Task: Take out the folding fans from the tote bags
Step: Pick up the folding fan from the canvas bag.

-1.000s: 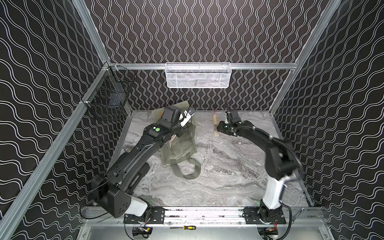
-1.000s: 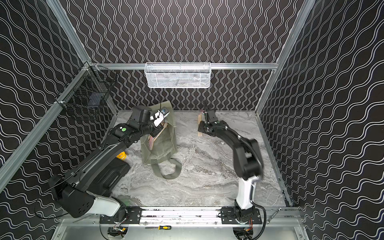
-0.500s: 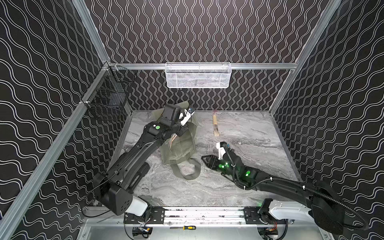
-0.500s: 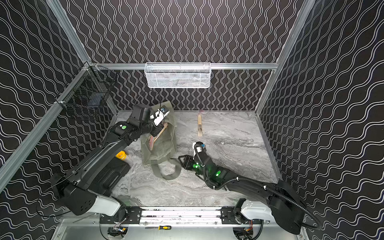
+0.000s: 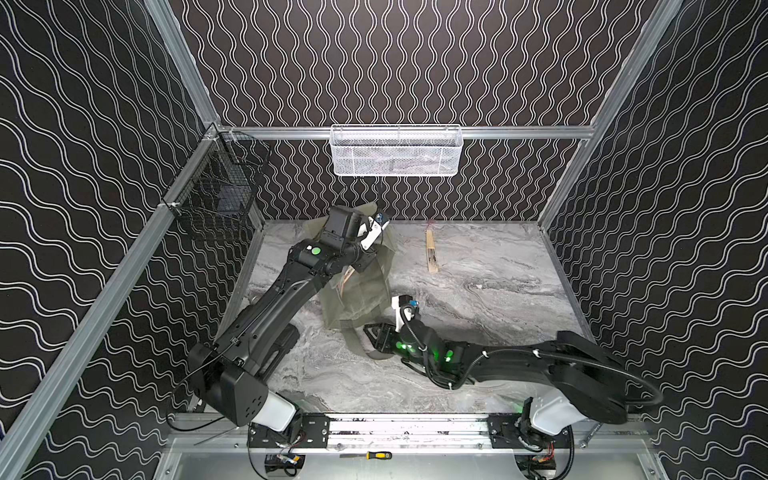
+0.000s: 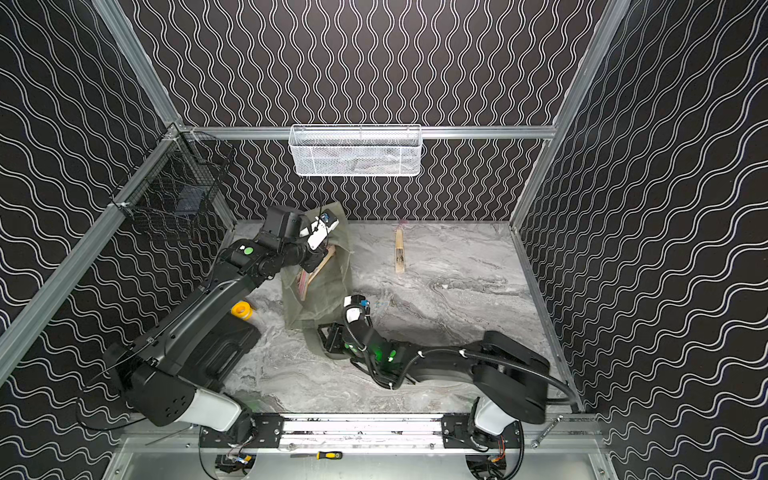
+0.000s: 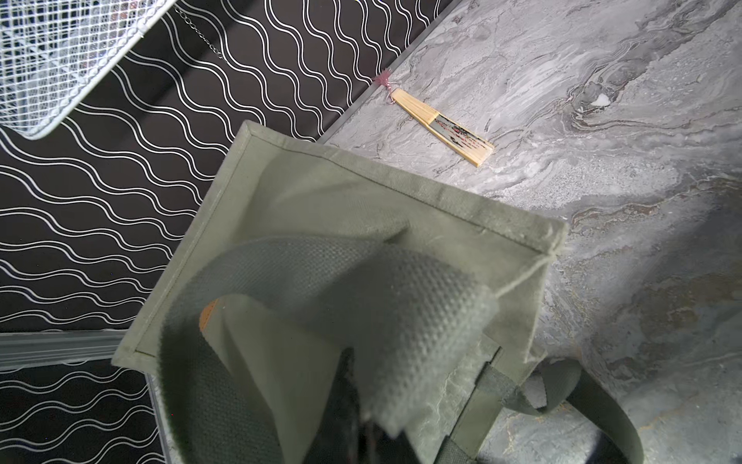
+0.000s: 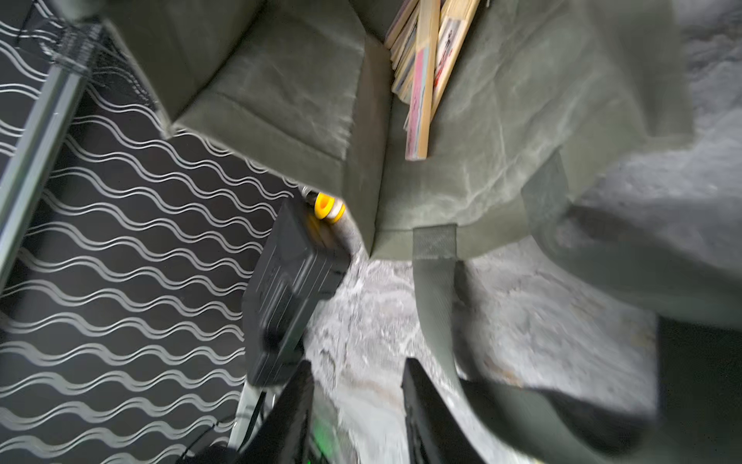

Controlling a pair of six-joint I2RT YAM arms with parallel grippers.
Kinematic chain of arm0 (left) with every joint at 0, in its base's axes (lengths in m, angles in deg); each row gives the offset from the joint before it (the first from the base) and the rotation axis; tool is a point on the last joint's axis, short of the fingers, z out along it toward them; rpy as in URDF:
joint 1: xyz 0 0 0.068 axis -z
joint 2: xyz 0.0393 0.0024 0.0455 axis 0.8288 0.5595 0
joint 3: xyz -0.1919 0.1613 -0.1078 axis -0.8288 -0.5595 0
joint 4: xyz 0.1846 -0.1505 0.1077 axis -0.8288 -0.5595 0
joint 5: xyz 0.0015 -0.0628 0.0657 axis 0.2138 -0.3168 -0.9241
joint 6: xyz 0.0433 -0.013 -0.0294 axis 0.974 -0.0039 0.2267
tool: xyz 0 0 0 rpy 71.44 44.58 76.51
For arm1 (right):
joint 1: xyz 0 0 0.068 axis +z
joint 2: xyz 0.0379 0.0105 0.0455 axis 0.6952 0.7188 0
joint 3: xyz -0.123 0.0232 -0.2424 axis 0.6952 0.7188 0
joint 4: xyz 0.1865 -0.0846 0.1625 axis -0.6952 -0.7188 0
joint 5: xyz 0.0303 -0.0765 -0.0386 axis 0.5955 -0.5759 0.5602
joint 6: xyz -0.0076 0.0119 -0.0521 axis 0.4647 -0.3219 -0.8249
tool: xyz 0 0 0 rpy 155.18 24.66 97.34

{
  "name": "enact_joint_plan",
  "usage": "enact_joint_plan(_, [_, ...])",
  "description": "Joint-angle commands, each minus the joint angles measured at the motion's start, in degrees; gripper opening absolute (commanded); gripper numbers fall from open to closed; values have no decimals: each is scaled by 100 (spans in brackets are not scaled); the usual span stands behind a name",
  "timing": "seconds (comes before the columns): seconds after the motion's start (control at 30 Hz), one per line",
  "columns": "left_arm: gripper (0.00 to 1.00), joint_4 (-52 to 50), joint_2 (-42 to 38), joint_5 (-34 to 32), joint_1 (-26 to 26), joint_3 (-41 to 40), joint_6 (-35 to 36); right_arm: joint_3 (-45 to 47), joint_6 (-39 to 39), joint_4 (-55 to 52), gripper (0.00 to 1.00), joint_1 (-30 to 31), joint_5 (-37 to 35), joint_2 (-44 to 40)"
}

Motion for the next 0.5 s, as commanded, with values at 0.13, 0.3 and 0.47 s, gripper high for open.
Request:
enact_joint_plan(0.13, [0,115,-28,18,-12,84,-79,-1034,-282,-96,39,-174,-374,1062])
enact_joint_plan(0.3, [0,132,-68,1,-18,39,-48,-1667,-437,-109,38,-354,-285,1740])
enact_joint_plan(0.47, [0,99,-49,35,-13,71,-52,-2056,-474,-89,39,-542,-135,2234])
